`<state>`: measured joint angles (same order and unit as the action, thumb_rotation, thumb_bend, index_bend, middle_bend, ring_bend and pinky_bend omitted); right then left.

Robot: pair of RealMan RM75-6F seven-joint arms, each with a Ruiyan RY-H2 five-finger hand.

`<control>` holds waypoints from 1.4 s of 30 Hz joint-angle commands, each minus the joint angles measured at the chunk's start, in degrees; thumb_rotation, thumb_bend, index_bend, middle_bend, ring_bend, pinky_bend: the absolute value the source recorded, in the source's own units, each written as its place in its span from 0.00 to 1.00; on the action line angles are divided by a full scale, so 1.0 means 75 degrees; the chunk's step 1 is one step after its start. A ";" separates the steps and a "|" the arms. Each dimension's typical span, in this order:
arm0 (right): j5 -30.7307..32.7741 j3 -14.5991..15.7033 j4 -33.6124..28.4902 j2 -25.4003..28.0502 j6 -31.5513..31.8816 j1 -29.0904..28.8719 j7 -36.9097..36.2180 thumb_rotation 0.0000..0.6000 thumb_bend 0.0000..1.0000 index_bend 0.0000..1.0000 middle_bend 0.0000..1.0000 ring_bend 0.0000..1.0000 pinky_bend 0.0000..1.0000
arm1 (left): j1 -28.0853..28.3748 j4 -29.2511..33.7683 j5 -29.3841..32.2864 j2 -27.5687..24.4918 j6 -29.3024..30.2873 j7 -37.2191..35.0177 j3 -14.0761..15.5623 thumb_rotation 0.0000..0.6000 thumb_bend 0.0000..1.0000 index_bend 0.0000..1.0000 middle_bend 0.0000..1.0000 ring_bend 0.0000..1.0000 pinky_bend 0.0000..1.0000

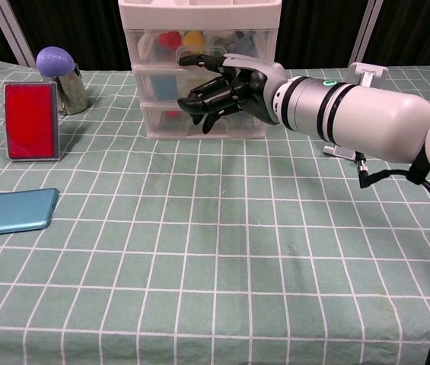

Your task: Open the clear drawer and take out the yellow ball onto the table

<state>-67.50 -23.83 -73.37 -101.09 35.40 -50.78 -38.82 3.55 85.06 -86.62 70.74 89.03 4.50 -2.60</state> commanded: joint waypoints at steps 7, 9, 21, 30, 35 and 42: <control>-0.0387 0.0228 -0.0369 0.0264 0.0189 0.0199 -0.0203 1.00 0.33 0.12 0.62 0.53 0.53 | -0.0024 -0.0022 0.0000 0.0012 0.0022 -0.0018 0.0000 1.00 0.00 0.25 0.19 0.18 0.20; -0.0520 0.0329 -0.0549 0.0371 0.0275 0.0295 -0.0267 1.00 0.33 0.12 0.62 0.53 0.53 | -0.0024 -0.0030 -0.0015 0.0018 0.0026 -0.0021 0.0004 1.00 0.00 0.25 0.19 0.18 0.20; -0.0736 0.1006 -0.1479 0.1146 0.0747 0.0756 0.0599 1.00 0.33 0.08 0.61 0.53 0.53 | -0.0024 -0.0067 -0.0019 0.0021 0.0016 -0.0049 -0.0004 1.00 0.00 0.25 0.19 0.18 0.20; -0.0767 0.1464 -0.3261 0.2487 0.1563 0.1134 0.2991 1.00 0.32 0.00 0.59 0.52 0.53 | -0.0024 -0.0086 0.0010 0.0009 -0.0018 -0.0061 -0.0010 1.00 0.00 0.25 0.19 0.18 0.20; -0.0673 0.1301 -0.3952 0.2993 0.1969 0.1221 0.3575 1.00 0.33 0.00 0.59 0.52 0.53 | 0.0006 -0.0069 -0.0015 0.0034 -0.0027 -0.0042 -0.0025 1.00 0.00 0.25 0.19 0.18 0.20; 0.0673 0.0954 -0.3735 0.3089 0.1634 0.0764 0.4478 1.00 0.33 0.00 0.60 0.52 0.54 | 0.0017 -0.0053 -0.0021 0.0047 -0.0037 -0.0011 -0.0025 1.00 0.00 0.25 0.19 0.18 0.20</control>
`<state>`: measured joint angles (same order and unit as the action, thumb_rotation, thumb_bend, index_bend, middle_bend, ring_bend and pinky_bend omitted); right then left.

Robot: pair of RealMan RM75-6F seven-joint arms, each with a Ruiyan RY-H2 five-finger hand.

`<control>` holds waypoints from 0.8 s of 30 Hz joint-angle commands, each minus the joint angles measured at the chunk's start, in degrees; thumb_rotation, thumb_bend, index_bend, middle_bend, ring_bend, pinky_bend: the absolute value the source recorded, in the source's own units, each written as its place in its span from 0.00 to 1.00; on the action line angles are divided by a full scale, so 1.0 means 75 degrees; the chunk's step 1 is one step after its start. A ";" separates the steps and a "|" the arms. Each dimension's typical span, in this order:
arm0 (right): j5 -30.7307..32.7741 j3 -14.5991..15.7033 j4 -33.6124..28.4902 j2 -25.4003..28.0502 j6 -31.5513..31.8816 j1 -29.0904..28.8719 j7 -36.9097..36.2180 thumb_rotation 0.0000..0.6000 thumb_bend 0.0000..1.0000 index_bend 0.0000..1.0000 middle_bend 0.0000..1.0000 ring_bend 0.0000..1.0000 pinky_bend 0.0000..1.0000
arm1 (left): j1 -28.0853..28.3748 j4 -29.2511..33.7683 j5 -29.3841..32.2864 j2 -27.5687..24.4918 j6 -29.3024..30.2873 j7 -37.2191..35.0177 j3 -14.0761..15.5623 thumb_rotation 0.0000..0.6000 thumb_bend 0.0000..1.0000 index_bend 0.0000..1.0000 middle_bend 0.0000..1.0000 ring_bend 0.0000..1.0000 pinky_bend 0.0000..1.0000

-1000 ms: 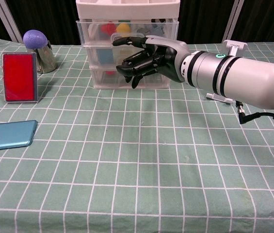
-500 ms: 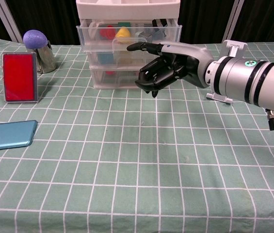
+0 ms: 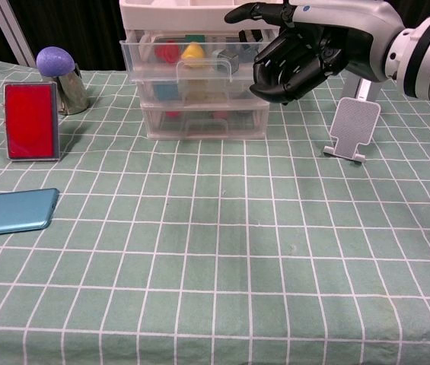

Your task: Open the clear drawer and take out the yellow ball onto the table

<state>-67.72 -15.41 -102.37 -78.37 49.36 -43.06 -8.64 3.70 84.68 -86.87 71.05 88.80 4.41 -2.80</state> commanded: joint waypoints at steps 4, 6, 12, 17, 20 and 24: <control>0.1499 -0.0179 0.0371 -0.0052 -0.0550 -0.0570 0.0782 1.00 0.33 0.00 0.60 0.52 0.54 | -0.0004 -0.0027 0.0053 0.0052 -0.0040 -0.0019 0.0002 1.00 0.00 0.25 0.19 0.18 0.20; 0.1812 -0.0186 0.0544 -0.0163 -0.0622 -0.0710 0.0910 1.00 0.33 0.00 0.60 0.52 0.54 | 0.0004 -0.0052 0.0048 0.0069 -0.0055 -0.0024 0.0007 1.00 0.00 0.25 0.19 0.18 0.20; 0.2464 -0.0153 0.0828 -0.0357 -0.0664 -0.1002 0.1294 1.00 0.33 0.04 0.63 0.53 0.56 | -0.0003 -0.0120 0.0076 0.0087 -0.0067 -0.0078 0.0004 1.00 0.00 0.25 0.19 0.18 0.20; 0.2453 -0.0073 0.0547 -0.0220 -0.0532 -0.0920 0.1325 1.00 0.33 0.15 0.63 0.54 0.57 | 0.0002 -0.0197 0.0092 0.0138 -0.0106 -0.0122 0.0015 1.00 0.00 0.25 0.19 0.18 0.20; 0.2289 0.0025 0.0266 -0.0052 -0.0453 -0.0754 0.1230 1.00 0.33 0.17 0.63 0.54 0.57 | 0.0020 -0.0246 0.0089 0.0173 -0.0136 -0.0142 0.0017 1.00 0.00 0.25 0.19 0.18 0.20; 0.1959 0.0169 -0.0167 0.0289 -0.0446 -0.0500 0.1027 1.00 0.33 0.17 0.63 0.54 0.57 | 0.0044 -0.0287 0.0081 0.0200 -0.0150 -0.0167 0.0005 1.00 0.00 0.25 0.19 0.18 0.20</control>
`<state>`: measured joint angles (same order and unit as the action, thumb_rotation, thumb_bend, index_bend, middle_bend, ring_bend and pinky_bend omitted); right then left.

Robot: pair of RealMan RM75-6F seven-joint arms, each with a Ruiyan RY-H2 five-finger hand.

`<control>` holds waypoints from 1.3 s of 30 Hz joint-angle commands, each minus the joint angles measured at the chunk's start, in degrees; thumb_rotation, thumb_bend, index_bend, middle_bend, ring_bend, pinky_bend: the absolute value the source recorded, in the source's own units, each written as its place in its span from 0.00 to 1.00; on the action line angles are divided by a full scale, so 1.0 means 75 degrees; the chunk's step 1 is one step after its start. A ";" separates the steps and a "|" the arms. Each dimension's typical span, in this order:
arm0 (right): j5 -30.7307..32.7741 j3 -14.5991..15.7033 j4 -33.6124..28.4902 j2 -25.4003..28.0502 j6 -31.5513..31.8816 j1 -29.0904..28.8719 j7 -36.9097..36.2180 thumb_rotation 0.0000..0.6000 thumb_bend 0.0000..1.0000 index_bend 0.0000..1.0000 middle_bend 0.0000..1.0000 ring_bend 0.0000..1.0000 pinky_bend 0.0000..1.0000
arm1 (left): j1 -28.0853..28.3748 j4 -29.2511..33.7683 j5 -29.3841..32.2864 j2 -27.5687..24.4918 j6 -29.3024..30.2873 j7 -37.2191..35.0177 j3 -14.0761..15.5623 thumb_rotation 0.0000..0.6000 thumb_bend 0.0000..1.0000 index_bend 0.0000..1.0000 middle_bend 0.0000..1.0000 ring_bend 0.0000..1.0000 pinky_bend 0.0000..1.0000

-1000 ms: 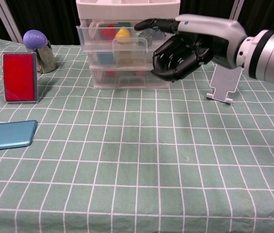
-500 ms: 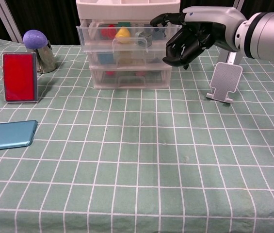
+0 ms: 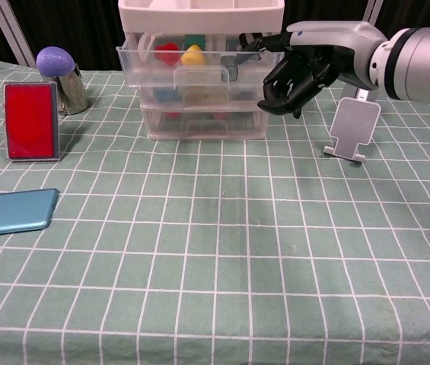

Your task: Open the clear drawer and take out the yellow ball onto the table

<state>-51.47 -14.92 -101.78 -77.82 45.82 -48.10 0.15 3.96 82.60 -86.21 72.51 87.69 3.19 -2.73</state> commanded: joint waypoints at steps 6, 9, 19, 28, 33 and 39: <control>-0.0672 0.0266 -0.0748 0.0727 0.0064 0.0508 -0.0423 1.00 0.33 0.17 0.63 0.54 0.57 | 0.0036 0.0002 -0.0031 0.0002 0.0000 0.0019 -0.0018 1.00 0.00 0.25 0.19 0.18 0.20; -0.0876 0.0345 -0.0888 0.0908 0.0051 0.0629 -0.0543 1.00 0.33 0.17 0.63 0.54 0.57 | 0.0044 0.0027 -0.0030 0.0004 -0.0005 0.0049 -0.0018 1.00 0.00 0.25 0.19 0.18 0.20; -0.1450 0.0528 -0.1188 0.1317 -0.0046 0.0877 -0.0889 1.00 0.33 0.17 0.63 0.54 0.57 | 0.0075 0.0038 -0.0025 0.0012 -0.0026 0.0064 -0.0033 1.00 0.00 0.25 0.19 0.18 0.20; -0.2167 0.0544 -0.1914 0.2249 0.0112 0.1075 -0.0840 1.00 0.32 0.03 0.63 0.54 0.57 | 0.0035 0.0001 -0.0013 -0.0016 0.0013 0.0015 -0.0011 1.00 0.00 0.25 0.19 0.18 0.20; -0.2097 0.0124 -0.2447 0.3148 -0.0037 0.0825 -0.0758 1.00 0.27 0.03 0.64 0.57 0.58 | -0.0035 0.0012 0.0001 -0.0061 0.0085 -0.0005 0.0010 1.00 0.00 0.25 0.19 0.18 0.20; -0.0662 -0.0475 -0.2113 0.2770 -0.0191 -0.0374 0.0285 1.00 0.19 0.13 0.70 0.70 0.72 | -0.0113 0.0132 -0.0051 -0.0082 0.0222 0.0053 0.0039 1.00 0.00 0.25 0.19 0.18 0.20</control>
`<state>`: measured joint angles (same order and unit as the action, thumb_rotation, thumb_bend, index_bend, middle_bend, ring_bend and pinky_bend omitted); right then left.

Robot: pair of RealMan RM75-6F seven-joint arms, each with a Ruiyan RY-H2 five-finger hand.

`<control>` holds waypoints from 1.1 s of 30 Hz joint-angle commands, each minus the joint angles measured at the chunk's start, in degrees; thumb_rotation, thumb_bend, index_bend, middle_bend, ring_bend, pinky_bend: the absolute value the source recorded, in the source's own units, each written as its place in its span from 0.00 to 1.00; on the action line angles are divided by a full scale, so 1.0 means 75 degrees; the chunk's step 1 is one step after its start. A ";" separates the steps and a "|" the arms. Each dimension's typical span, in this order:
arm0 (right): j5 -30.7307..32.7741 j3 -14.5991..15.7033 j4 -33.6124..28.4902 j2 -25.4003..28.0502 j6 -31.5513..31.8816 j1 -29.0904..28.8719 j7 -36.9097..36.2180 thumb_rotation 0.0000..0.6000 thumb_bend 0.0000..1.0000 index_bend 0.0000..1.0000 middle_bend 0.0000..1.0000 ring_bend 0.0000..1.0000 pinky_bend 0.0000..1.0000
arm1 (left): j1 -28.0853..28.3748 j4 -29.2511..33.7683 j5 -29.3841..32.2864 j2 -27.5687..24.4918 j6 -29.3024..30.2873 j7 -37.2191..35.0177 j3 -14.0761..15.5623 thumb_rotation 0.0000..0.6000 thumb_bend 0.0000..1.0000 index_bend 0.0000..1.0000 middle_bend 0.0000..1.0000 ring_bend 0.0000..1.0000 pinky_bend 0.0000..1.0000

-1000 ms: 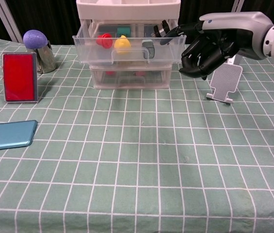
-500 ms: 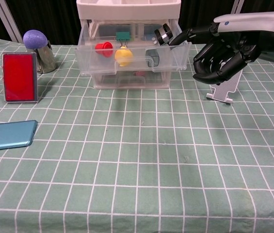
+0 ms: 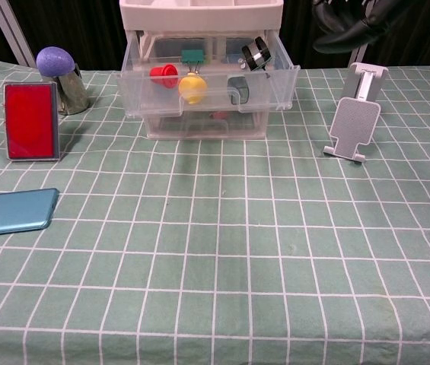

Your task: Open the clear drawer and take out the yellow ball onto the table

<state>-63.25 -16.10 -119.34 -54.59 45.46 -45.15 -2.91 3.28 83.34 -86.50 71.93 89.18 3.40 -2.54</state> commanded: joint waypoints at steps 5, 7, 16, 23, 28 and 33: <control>0.2908 -0.0196 0.1165 -0.1238 -0.0317 -0.2410 0.2317 1.00 0.16 0.18 0.76 0.77 0.81 | -0.0099 0.0143 -0.0028 -0.0030 0.0110 0.0105 0.0046 1.00 0.00 0.25 0.19 0.18 0.20; 0.3606 -0.0063 0.1455 -0.1564 -0.0207 -0.2983 0.2935 1.00 0.12 0.20 0.78 0.79 0.83 | -0.0129 0.0176 -0.0013 -0.0047 0.0127 0.0120 0.0055 1.00 0.00 0.25 0.19 0.18 0.20; 0.6102 0.0360 0.2663 -0.2919 0.0599 -0.4860 0.4999 1.00 0.04 0.28 0.88 0.90 0.94 | -0.0234 0.0292 0.0064 -0.0120 0.0150 0.0185 0.0082 1.00 0.00 0.25 0.19 0.18 0.20; 0.6960 0.0470 0.3180 -0.3261 0.0590 -0.5299 0.5477 1.00 0.00 0.31 0.91 0.93 0.98 | -0.0277 0.0315 0.0120 -0.0111 0.0141 0.0184 0.0072 1.00 0.00 0.25 0.19 0.18 0.20; 0.7324 0.0378 0.3346 -0.3174 0.0340 -0.5404 0.5450 1.00 0.00 0.32 0.92 0.94 0.99 | -0.0278 0.0309 0.0141 -0.0100 0.0113 0.0177 0.0058 1.00 0.00 0.25 0.19 0.18 0.20; 0.7623 0.0332 0.3407 -0.3049 0.0022 -0.5480 0.5364 1.00 0.00 0.33 0.93 0.95 1.00 | -0.0266 0.0313 0.0160 -0.0101 0.0086 0.0174 0.0031 1.00 0.00 0.25 0.19 0.18 0.20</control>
<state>-6.66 -13.53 -93.96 -77.72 46.21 -86.02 37.50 1.29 85.68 -85.31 71.17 89.83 4.71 -2.31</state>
